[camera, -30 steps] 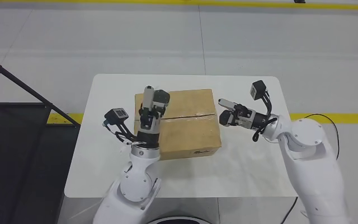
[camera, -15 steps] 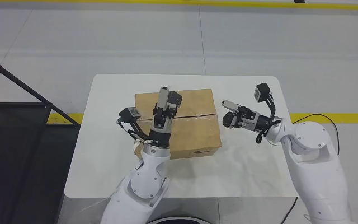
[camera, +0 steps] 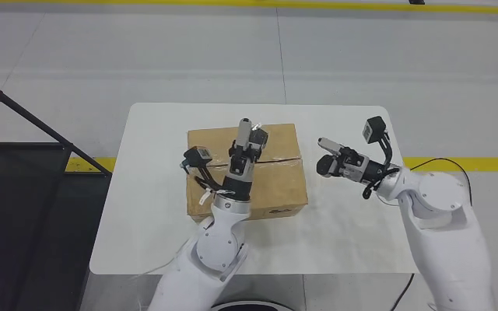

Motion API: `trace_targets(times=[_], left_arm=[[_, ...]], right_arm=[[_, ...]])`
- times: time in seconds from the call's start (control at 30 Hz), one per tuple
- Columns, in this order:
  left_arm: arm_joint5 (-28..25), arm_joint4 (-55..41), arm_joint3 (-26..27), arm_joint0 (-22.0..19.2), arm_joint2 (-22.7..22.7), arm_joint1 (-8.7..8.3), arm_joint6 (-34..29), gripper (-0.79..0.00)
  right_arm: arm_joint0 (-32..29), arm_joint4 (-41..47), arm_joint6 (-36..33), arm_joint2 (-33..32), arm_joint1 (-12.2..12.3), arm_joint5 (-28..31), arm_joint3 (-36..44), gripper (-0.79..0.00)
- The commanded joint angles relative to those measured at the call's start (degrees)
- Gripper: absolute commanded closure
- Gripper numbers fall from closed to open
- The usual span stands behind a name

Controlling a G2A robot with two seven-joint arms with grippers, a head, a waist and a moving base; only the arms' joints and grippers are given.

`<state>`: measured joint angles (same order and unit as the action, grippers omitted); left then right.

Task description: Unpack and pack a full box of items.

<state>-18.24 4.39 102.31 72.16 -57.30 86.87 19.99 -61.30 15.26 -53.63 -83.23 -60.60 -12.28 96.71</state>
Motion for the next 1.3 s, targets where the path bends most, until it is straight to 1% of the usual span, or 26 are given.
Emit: trace_targets(times=[0.0,0.37,0.63,1.27], left_arm=[[0.08,0.02,-0.47,-0.35,0.32,0.19,-0.06,-0.785],[0.36,-0.23,-2.29,-1.03,1.84,1.17,-0.73,-0.785],[0.25,-0.13,-3.47,-1.26,3.08,1.88,-1.16,-0.785],[0.44,-0.48,-8.91,-3.41,5.73,3.87,-1.5,-0.785]], right_arm=[[-0.81,0.26,0.53,-1.05,0.16,0.11,0.68,-0.785],[-4.83,0.85,0.99,-5.07,1.05,-0.01,3.89,-0.785],[-6.71,1.25,1.29,-6.38,1.48,0.15,5.27,-0.785],[-9.5,2.14,2.07,-8.14,2.27,0.56,6.66,-0.785]])
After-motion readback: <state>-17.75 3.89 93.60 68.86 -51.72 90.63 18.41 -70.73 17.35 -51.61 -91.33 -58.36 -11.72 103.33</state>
